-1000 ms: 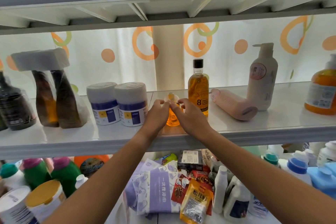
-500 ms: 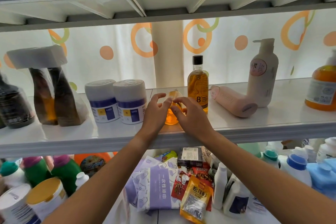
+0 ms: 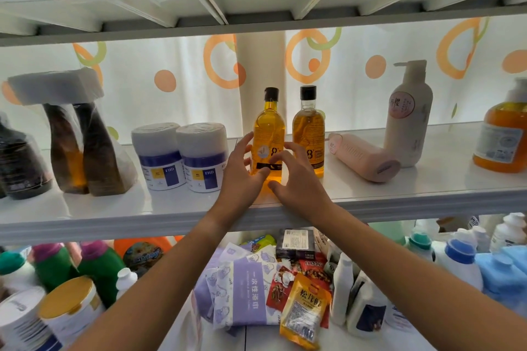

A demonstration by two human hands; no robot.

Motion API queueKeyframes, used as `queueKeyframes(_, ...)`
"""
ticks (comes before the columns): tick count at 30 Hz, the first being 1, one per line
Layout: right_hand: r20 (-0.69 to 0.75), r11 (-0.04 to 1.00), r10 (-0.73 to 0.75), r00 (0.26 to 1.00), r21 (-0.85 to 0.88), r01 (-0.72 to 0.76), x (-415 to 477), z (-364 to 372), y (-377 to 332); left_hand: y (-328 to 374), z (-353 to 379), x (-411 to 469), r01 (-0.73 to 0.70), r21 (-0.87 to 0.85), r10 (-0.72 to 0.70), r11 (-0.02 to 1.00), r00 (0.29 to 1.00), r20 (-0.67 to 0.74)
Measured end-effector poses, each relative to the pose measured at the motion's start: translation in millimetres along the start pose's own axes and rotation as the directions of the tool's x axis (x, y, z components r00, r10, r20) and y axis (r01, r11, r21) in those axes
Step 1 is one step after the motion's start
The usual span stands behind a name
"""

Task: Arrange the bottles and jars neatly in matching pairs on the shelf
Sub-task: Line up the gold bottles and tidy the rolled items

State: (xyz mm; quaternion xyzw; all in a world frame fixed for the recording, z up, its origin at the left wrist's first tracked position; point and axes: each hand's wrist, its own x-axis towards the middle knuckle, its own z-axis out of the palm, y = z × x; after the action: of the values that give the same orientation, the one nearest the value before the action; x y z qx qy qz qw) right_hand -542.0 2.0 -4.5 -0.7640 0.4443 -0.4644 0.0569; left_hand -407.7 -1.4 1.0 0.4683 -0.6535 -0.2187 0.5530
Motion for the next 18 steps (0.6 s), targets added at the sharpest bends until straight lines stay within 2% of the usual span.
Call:
queueKeyframes(3, 0.001, 0.999, 0.000, 1.000, -0.049, 0.000, 0, 2, -1, -8, 4, 5, 0.021, 0.085, -0.019, 0.996, 1.000, -0.016)
queueKeyframes(6, -0.010, 0.998, 0.007, 1.000, -0.055, -0.008, 0, 3, -1, -11, 11, 9, -0.034, 0.198, 0.042, 0.980, 0.998, -0.038)
queueKeyframes(11, 0.002, 0.998, -0.001, 1.000, -0.063, 0.001, 2, 5, -2, -8, 19, 11, -0.083, 0.229, 0.100, 0.970, 0.993, -0.063)
queueKeyframes(15, 0.039, 0.999, 0.047, 0.998, -0.020, -0.047, 2, -1, -5, -3, 20, 6, -0.099, 0.246, 0.121, 0.964, 0.990, -0.075)
queueKeyframes(18, 0.016, 0.991, 0.118, 0.993, 0.059, -0.119, 1, -11, -4, 5, 22, -3, -0.134, 0.329, 0.210, 0.935, 0.956, -0.206)
